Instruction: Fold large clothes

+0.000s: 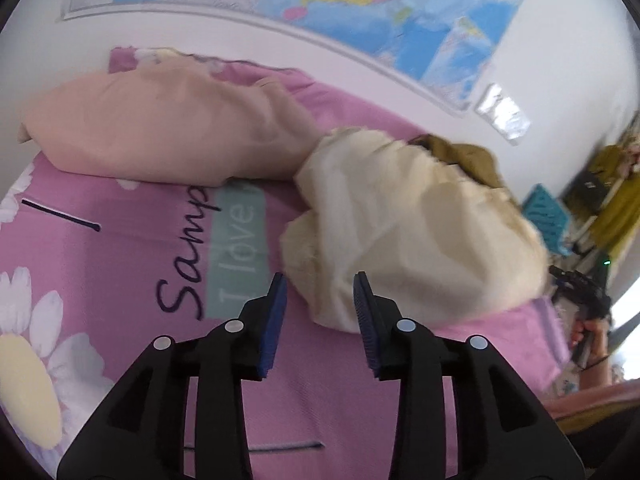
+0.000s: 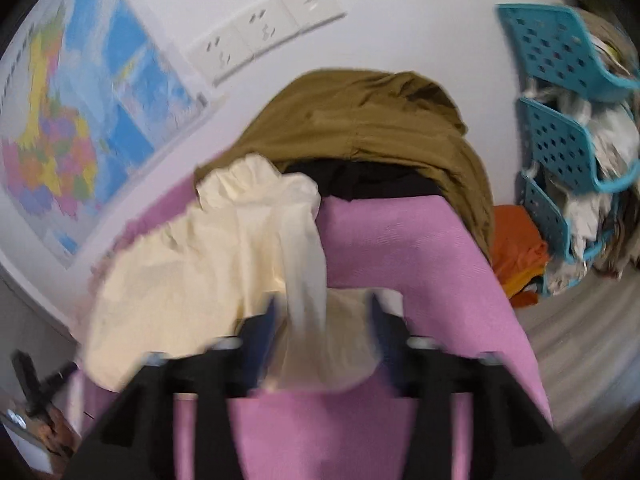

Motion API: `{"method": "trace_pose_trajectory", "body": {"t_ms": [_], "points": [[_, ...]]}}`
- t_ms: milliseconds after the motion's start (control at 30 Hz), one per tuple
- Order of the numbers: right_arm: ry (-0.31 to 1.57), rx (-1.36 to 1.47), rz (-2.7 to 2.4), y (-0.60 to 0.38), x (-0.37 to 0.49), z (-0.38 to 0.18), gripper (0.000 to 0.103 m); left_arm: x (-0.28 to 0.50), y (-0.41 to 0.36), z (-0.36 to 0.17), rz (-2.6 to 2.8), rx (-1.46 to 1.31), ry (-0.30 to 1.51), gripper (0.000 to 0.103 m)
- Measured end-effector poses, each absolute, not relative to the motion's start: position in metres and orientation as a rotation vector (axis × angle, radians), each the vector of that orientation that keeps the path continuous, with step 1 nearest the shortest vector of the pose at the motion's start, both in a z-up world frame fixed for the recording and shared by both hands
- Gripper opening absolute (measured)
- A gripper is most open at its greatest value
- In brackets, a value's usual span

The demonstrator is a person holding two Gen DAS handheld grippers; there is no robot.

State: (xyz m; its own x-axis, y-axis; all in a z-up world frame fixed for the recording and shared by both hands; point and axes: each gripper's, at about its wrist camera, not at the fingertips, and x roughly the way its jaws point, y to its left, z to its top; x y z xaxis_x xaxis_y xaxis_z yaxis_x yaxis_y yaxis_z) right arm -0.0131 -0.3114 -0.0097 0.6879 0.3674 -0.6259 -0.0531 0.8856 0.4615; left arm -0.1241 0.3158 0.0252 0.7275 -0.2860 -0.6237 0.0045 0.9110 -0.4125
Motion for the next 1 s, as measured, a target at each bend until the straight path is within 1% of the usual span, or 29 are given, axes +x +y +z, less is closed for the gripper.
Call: {"method": "trace_pose_trajectory", "body": {"t_ms": [33,133,200,267,333,400,467,533,567,633,700,767,833,867,900,1000], "points": [[0.77,0.452,0.258,-0.314,-0.021,-0.007,0.063,-0.126,0.315,0.027,-0.194,-0.413,0.743,0.042],[0.752,0.406,0.266,-0.308,-0.042,0.002,0.063,-0.133,0.303,0.03,-0.247,-0.397,0.741,0.044],[0.747,0.311,0.243,-0.298,-0.045,0.004,0.056,-0.134,0.291,0.03,-0.257,-0.367,0.738,0.045],[0.739,0.273,0.26,-0.291,-0.036,0.005,0.035,-0.128,0.274,0.032,-0.272,-0.314,0.735,0.053],[0.738,0.212,0.267,-0.282,-0.024,0.003,0.032,-0.118,0.259,0.031,-0.275,-0.269,0.744,0.055],[0.785,0.122,0.231,-0.274,-0.002,-0.011,0.016,-0.105,0.247,0.025,-0.27,-0.242,0.766,0.055],[0.828,0.126,0.236,-0.28,0.016,-0.029,0.012,-0.093,0.244,0.017,-0.234,-0.231,0.799,0.054],[0.83,0.226,0.247,-0.293,0.025,-0.036,0.013,-0.084,0.247,0.009,-0.214,-0.252,0.824,0.05],[0.832,0.234,0.239,-0.294,0.026,-0.035,0.016,-0.08,0.251,0.005,-0.209,-0.275,0.84,0.047],[0.815,0.216,0.208,-0.292,0.018,-0.025,0.018,-0.078,0.255,0.004,-0.21,-0.305,0.846,0.045],[0.762,0.197,0.196,-0.287,0.005,-0.009,0.022,-0.079,0.256,0.005,-0.201,-0.311,0.841,0.045],[0.703,0.209,0.255,-0.282,-0.005,0.006,0.031,-0.08,0.256,0.006,-0.199,-0.312,0.844,0.049],[0.671,0.164,0.295,-0.265,-0.005,0.018,0.032,-0.078,0.253,0.006,-0.193,-0.305,0.85,0.051],[0.667,0.151,0.319,-0.258,-0.002,0.02,0.032,-0.077,0.251,0.007,-0.195,-0.294,0.849,0.054],[0.68,0.133,0.348,-0.25,0.006,0.018,0.032,-0.076,0.249,0.007,-0.19,-0.28,0.847,0.055],[0.797,0.061,0.334,-0.237,0.038,-0.008,0.032,-0.071,0.249,0.006,-0.185,-0.277,0.86,0.055]]}}
